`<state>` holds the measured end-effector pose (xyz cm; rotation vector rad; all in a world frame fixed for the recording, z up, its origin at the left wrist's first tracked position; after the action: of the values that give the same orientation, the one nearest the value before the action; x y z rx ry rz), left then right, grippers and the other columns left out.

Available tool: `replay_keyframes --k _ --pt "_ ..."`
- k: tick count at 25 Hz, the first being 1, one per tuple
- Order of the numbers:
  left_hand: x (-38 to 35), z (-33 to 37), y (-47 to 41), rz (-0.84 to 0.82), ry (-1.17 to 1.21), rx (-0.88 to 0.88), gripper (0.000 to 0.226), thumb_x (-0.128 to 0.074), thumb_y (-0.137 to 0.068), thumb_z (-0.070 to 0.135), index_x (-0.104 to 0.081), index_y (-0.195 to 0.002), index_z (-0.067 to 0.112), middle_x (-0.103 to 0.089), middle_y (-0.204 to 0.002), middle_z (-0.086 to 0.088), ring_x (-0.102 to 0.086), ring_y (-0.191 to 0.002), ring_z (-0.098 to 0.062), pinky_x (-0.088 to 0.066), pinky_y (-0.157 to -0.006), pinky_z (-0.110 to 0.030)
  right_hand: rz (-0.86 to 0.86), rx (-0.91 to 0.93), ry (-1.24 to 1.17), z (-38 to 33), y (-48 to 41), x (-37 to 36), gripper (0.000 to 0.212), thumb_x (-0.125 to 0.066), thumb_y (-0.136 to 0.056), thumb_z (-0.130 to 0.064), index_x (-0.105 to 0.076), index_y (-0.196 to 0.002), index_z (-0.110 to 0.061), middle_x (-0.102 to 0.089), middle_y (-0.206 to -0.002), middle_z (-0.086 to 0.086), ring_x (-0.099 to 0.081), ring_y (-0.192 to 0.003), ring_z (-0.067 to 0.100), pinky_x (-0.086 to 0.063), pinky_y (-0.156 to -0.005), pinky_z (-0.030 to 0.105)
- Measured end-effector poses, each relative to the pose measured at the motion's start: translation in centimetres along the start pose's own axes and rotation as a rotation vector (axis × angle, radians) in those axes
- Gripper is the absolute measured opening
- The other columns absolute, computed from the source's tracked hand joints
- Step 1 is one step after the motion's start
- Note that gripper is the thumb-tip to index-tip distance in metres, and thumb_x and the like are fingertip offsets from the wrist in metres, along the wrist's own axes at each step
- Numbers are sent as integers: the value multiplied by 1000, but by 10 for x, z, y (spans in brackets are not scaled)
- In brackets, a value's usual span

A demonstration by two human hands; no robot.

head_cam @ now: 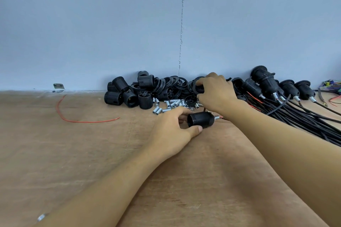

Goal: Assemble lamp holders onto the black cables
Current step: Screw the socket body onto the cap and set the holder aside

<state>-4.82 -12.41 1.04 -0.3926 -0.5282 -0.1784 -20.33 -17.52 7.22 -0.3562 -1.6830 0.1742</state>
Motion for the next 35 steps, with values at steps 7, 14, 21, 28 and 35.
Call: replay_keyframes --k 7,14,21,28,35 --pt "0 -1 -1 -2 89 30 54 -80 -84 33 -61 -135 27 -68 -114 18 -62 -100 8 -48 -91 -12 198 60 -241 6 15 19 25 -67 -88 -28 -66 -110 -17 -52 -122 7 -57 -104 32 -45 -95 40" --pt "15 18 8 132 129 -37 46 -57 -100 44 -51 -144 32 -64 -114 19 -61 -102 7 -48 -93 -18 73 393 -507 -18 82 21 58 -73 -86 -30 -51 -139 -23 -56 -127 -6 -52 -104 -3 -40 -91 9" --pt "15 34 18 145 -59 -98 15 -73 -86 46 -72 -81 32 -69 -83 13 -60 -75 -3 -45 -65 -15 -45 387 -582 -1 98 3 64 -71 -89 -43 -44 -145 -29 -59 -126 -15 -61 -105 1 -39 -77 12" --pt "20 20 14 174 13 4 32 -56 -96 51 -68 -81 26 -71 -75 10 -61 -75 2 -38 -63 -10 -135 450 -537 19 101 3 35 -75 -87 -34 -66 -120 -33 -67 -109 -13 -60 -101 2 -46 -81 15" --pt "8 13 15 43 69 54 26 -56 -94 62 -55 -103 37 -74 -83 20 -64 -79 4 -41 -70 -24 69 325 -590 31 98 14 43 -70 -91 -38 -63 -130 -23 -66 -114 -13 -56 -96 -2 -40 -74 8"
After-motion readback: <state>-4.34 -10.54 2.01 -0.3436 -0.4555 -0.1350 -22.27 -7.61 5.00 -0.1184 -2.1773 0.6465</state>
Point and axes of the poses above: each hand's wrist, its own y-axis away from the middle knuckle, its own x-axis out of the back of the hand, z = x × y, the point moved 9 cm from there along -y, towards the middle knuckle
